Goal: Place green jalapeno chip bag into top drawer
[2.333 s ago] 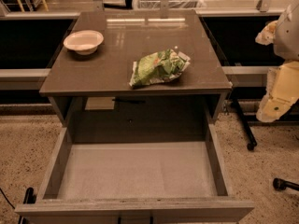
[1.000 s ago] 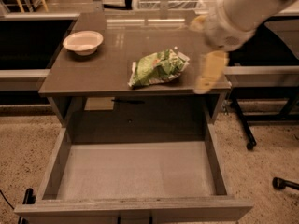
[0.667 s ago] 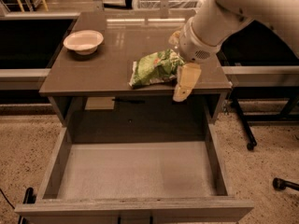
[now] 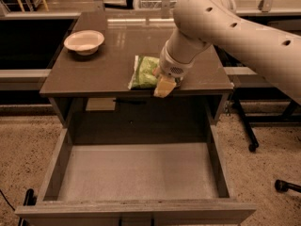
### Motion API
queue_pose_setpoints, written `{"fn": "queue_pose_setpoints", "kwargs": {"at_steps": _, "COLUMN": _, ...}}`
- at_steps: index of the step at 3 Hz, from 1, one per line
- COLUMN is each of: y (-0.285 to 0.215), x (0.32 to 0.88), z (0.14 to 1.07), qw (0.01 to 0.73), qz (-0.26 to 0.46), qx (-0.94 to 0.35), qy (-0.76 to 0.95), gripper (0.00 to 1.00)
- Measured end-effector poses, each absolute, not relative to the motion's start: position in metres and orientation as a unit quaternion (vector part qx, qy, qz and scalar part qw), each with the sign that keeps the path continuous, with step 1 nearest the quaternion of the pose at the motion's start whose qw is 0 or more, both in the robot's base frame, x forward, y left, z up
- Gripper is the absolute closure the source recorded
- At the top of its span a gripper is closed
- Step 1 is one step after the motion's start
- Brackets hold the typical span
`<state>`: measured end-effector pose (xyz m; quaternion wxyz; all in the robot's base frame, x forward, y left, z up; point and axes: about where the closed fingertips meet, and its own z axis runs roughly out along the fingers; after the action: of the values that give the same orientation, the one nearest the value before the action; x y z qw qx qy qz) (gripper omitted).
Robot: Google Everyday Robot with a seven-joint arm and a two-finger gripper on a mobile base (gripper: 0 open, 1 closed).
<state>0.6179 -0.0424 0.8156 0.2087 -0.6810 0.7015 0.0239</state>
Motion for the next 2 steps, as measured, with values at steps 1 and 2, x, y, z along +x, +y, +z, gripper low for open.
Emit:
{"fn": "queue_pose_setpoints", "kwargs": {"at_steps": 1, "y": -0.040, "x": 0.624, "z": 0.824, "qw": 0.228, "qz": 0.047, "qx": -0.672, "qy": 0.703, "gripper": 0.74}}
{"fn": "queue_pose_setpoints", "kwargs": {"at_steps": 2, "y": -0.044, "x": 0.610, "z": 0.868, "qw": 0.279, "qz": 0.087, "qx": -0.674, "qy": 0.678, "gripper": 0.95}}
